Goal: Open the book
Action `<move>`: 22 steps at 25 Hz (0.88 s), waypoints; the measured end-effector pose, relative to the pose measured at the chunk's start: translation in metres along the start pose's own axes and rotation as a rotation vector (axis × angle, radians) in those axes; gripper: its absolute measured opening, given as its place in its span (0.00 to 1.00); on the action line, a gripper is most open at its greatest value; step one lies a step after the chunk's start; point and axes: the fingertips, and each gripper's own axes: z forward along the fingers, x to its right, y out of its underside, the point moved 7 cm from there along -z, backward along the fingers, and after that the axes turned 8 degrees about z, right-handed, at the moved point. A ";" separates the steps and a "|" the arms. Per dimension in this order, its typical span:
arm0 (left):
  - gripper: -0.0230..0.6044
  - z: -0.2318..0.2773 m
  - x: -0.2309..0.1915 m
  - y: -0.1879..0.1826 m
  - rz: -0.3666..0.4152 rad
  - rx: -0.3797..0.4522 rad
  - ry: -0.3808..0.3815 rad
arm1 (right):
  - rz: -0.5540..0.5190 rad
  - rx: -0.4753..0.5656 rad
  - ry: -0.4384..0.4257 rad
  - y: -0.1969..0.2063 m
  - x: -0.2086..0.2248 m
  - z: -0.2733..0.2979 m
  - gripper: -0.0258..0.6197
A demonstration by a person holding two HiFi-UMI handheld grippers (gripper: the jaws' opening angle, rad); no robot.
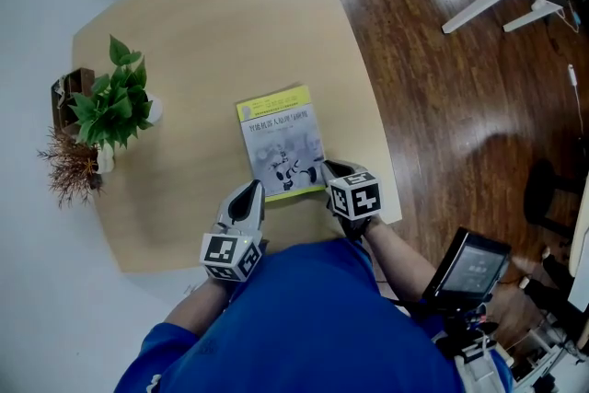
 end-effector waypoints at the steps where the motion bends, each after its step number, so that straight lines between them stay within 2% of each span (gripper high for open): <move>1: 0.05 0.000 0.000 0.000 0.000 0.001 -0.001 | -0.004 0.000 -0.008 0.000 -0.001 0.000 0.06; 9: 0.05 -0.004 0.001 0.002 -0.005 0.016 -0.015 | -0.061 -0.010 -0.028 -0.003 -0.009 -0.004 0.05; 22: 0.05 -0.010 -0.003 0.008 -0.033 0.050 -0.051 | -0.222 0.049 -0.084 -0.015 -0.058 -0.026 0.04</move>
